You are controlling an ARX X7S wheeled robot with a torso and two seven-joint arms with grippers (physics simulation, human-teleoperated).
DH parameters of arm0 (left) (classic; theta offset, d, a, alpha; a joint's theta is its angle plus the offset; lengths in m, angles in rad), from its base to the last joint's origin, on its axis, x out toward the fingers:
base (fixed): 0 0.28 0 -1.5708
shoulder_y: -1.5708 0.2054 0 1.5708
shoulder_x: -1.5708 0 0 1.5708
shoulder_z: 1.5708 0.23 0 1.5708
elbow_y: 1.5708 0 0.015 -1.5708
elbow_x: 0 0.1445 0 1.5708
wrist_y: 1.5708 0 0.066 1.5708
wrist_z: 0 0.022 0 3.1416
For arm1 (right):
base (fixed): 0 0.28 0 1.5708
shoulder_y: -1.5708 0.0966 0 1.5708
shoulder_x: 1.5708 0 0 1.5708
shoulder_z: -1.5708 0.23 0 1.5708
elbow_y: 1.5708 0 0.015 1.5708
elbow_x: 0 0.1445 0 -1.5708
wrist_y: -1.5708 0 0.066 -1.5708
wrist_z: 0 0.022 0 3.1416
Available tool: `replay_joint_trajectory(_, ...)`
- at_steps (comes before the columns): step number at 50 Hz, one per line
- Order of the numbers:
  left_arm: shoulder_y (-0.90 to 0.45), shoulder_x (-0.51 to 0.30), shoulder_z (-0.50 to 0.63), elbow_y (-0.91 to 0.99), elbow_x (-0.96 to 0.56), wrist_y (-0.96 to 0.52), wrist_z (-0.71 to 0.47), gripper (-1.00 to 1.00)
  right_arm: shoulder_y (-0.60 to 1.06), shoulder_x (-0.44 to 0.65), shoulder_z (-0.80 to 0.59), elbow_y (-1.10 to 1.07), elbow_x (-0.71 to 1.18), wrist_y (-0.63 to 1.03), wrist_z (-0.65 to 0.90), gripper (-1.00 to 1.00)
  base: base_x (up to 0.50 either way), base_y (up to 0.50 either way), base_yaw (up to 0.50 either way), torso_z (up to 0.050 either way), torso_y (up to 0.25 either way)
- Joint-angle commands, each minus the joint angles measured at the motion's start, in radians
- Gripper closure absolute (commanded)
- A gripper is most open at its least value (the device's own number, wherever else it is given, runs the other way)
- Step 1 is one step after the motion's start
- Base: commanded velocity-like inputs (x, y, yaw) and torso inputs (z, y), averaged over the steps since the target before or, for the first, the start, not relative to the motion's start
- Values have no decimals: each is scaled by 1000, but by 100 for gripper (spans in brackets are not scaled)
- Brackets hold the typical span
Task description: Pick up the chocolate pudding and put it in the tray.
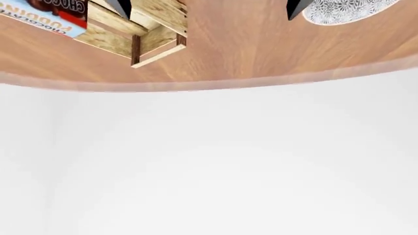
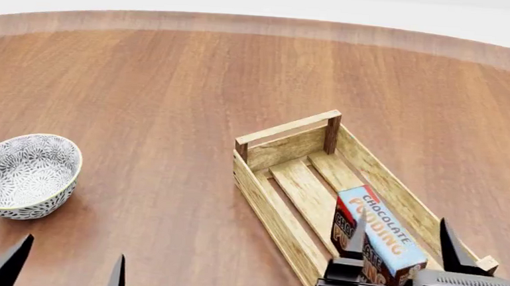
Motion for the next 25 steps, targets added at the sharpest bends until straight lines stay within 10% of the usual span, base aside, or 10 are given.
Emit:
replay_joint_trajectory(1, 23, -12, 11, 58, 13, -3, -15, -100, -58, 34, 1, -174, -2, 13, 35, -100, 0, 0, 0, 0, 0)
replay_joint_trajectory(25, 55, -30, 20, 119, 16, 8, -28, -100, -148, 39, -1, -278, -10, -38, 53, -100, 0, 0, 0, 0, 0)
